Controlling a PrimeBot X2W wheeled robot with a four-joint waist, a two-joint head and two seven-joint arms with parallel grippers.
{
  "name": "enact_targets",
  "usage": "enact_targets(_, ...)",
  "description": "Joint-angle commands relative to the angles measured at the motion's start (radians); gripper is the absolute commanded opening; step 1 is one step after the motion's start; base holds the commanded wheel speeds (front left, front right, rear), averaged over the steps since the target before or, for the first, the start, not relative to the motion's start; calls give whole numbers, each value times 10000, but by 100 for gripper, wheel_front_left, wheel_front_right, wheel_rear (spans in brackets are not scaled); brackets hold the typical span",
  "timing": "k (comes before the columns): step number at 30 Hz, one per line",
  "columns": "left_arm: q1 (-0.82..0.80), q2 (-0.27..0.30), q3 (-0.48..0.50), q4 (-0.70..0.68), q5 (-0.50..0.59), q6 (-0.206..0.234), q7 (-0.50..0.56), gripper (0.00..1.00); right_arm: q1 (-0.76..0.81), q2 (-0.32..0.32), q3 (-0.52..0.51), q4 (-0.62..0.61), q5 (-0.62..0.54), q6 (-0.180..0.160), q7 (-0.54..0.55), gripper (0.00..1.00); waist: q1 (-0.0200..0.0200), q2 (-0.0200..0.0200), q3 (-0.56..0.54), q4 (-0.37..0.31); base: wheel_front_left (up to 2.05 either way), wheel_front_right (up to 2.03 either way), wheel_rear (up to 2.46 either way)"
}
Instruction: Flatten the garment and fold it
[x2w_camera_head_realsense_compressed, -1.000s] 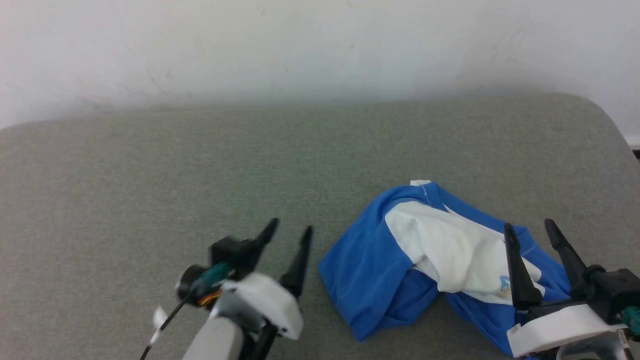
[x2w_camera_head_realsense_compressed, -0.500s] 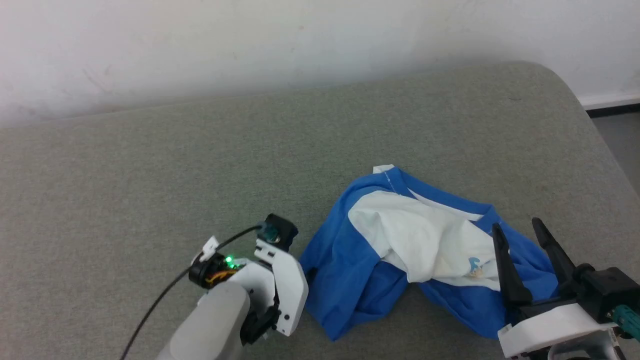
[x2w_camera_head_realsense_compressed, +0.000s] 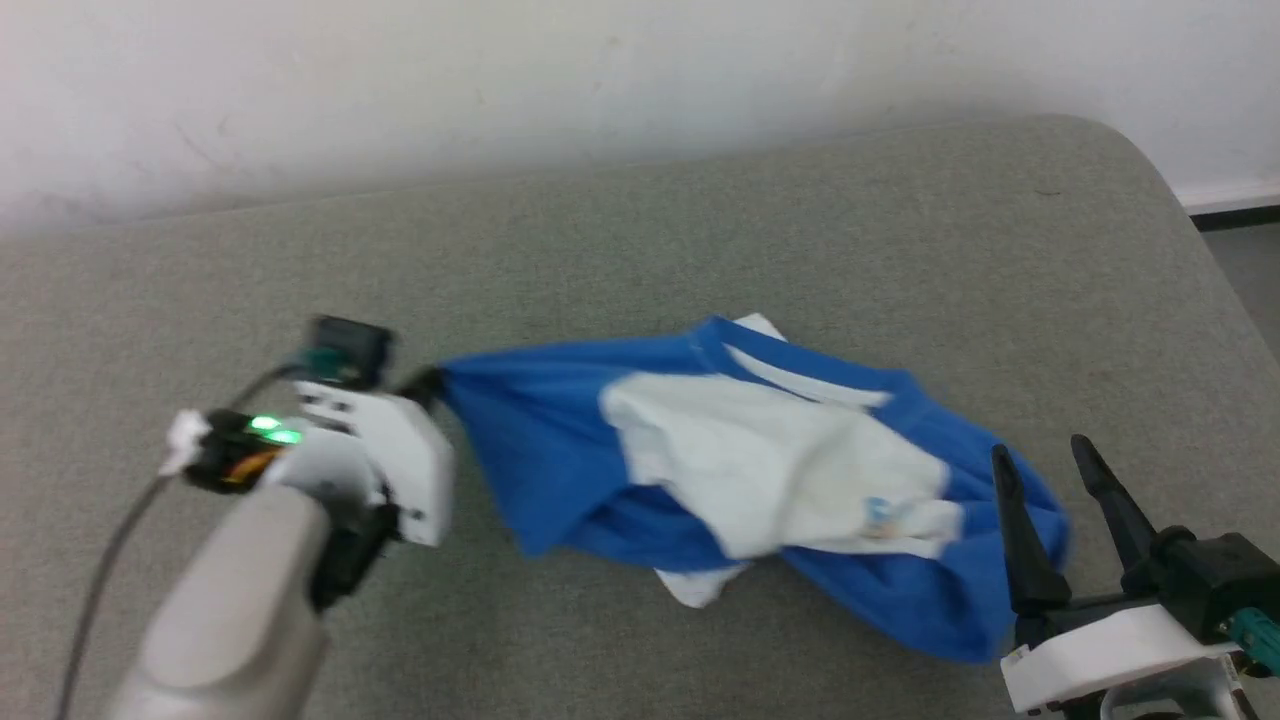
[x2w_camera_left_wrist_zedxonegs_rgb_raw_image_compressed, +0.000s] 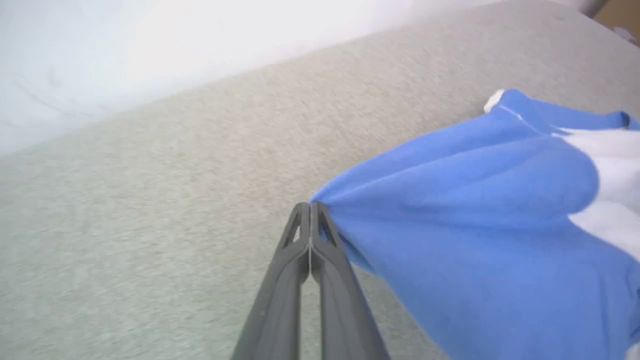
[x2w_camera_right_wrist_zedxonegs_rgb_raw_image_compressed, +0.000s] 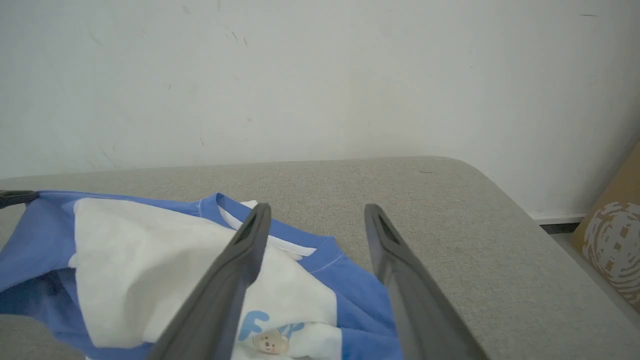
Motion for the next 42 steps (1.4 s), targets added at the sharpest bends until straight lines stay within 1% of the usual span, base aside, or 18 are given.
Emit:
enact_targets(1, 243, 287, 373, -287, -165, 304, -93, 0, -48, 20, 0, 36, 29, -7, -40, 100, -1, 0, -25, 111, 0, 0, 0)
enact_targets(4, 1036, 808, 1341, -1046, -593, 1075, -107, 0, -18, 20, -4, 46, 25, -7, -30, 100, -1, 0, -32, 220, 0, 0, 0)
enact_targets(7, 2240, 1259, 2274, -1778, -1007, 1873, -9, 0, 30, 20, -46, 72, 49, -7, -34, 100, -1, 0, -44, 359, 0, 0, 0)
enact_targets(10, 3660, 1484, 3101, -2461, -1343, 2709, 101, 0, 94, 20, -78, 110, 61, -7, 3, 100, -1, 0, -61, 505, 0, 0, 0)
enact_targets(12, 4551, 1517, 3544, -2808, -1542, 3156, 159, 0, 116, 20, -85, 125, 51, -7, 38, 100, -1, 0, -70, 594, 0, 0, 0)
enact_targets(14, 5300, 1488, 3841, -3061, -1679, 3471, 174, 0, 119, 20, -103, 126, 22, -7, 60, 100, -1, 0, -82, 674, 0, 0, 0)
enact_targets(15, 5573, 1427, 3919, -3161, -1751, 3536, 136, 0, 122, 20, -124, 121, 11, -7, 76, 100, -1, 0, -89, 724, 0, 0, 0)
enact_targets(16, 5766, 1367, 3965, -3237, -1791, 3565, 49, 0, 122, 20, -139, 111, 0, -7, 94, 100, -1, 0, -89, 766, 0, 0, 0)
enact_targets(17, 5890, 1306, 3967, -3281, -1790, 3577, -62, 29, 123, 20, -140, 106, -11, -7, 127, 100, -1, 0, -92, 801, 0, 0, 0)
enact_targets(18, 5922, 1157, 3962, -3317, -1846, 3555, -227, 79, 124, 20, -134, 116, -4, -7, 175, 100, -1, 0, -107, 834, 0, 0, 0)
enact_targets(19, 5907, 1021, 3937, -3353, -1872, 3494, -447, 100, 133, 20, -130, 137, 6, -7, 225, 100, -1, 0, -149, 871, 0, 0, 0)
enact_targets(23, 5594, 604, 3860, -3573, -1589, 3195, -2028, 100, 175, 20, 168, 285, 150, -7, 687, 100, -1, 0, -272, 989, 0, 0, 0)
enact_targets(25, 5435, 404, 3731, -3707, -1447, 2912, -2869, 100, 121, 20, 530, 363, 158, -7, 1061, 100, -1, 0, -307, 1028, 0, 0, 0)
enact_targets(28, 5199, 190, 3461, -3936, -1053, 2596, -4080, 100, -118, 20, 1287, 584, 36, -7, 1756, 100, -1, 0, -330, 1113, 0, 0, 0)
enact_targets(31, 5055, 35, 3090, -4000, -729, 2289, -4873, 100, -559, -91, 2256, 907, 58, -7, 2363, 100, -1, 0, -347, 1169, 0, 0, 0)
enact_targets(34, 5007, -145, 2865, -4062, -517, 2118, -5290, 100, -1150, -399, 3251, 1406, 255, -7, 2816, 100, -1, 0, -359, 1242, 0, 0, 0)
enact_targets(39, 5004, -414, 2653, -4025, -380, 1987, -5504, 100, -2145, -988, 4996, 2651, 908, -7, 3491, 100, -1, 0, -404, 1489, 0, 0, 0)
enact_targets(42, 4953, -534, 2567, -3968, -353, 1929, -5551, 100, -2706, -1255, 5648, 3515, 1226, -7, 3635, 100, -1, 0, -389, 1611, 0, 0, 0)
